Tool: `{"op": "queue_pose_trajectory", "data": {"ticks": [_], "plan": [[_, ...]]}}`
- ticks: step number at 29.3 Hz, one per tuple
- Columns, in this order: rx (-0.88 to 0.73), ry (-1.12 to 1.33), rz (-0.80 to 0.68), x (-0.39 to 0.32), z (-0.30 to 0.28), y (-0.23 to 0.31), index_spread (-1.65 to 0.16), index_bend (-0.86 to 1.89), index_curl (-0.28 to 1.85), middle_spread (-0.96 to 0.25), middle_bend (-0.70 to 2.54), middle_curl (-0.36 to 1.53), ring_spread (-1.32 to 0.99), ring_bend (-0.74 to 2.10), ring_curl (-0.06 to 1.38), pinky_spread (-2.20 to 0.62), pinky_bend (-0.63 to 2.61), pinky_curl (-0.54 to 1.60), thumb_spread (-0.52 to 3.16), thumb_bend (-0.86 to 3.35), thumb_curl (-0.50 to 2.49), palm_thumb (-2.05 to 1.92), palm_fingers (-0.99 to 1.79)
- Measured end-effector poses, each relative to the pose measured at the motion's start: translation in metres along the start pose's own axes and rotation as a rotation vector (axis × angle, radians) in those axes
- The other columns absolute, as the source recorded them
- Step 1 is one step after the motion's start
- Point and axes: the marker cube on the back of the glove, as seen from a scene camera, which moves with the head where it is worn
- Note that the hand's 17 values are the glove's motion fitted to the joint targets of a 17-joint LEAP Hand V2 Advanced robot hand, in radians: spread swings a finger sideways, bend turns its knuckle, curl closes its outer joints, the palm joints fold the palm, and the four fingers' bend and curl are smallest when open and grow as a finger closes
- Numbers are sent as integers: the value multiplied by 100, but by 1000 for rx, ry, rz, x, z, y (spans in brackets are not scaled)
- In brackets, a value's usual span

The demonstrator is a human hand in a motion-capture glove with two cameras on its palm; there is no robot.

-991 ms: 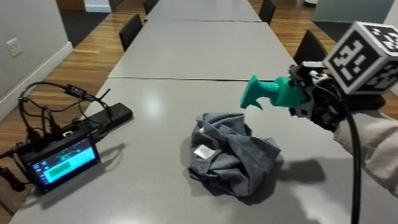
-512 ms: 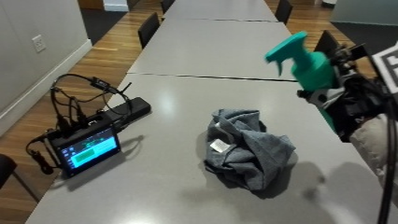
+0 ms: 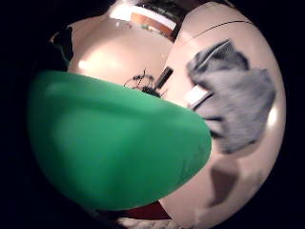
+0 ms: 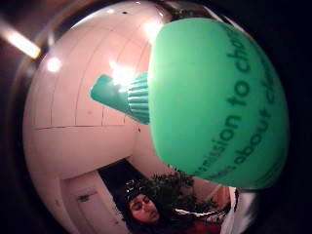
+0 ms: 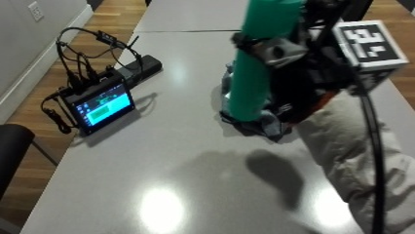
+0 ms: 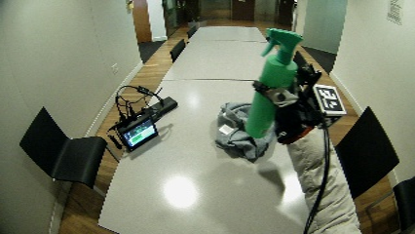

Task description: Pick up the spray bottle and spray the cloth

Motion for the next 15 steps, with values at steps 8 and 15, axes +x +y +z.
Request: {"op": "queue_pose_trajectory", "data": {"ticks": [8, 15], "plan": [[-336, -38, 73, 66, 163, 26, -29, 13, 37, -8, 32, 50, -14, 40, 47, -11, 23, 42, 41, -1, 66, 124, 87], [-347, -49, 134, 104, 188, 51, -29, 13, 37, -8, 31, 51, -14, 39, 47, -12, 22, 42, 43, -1, 67, 124, 86]]}}
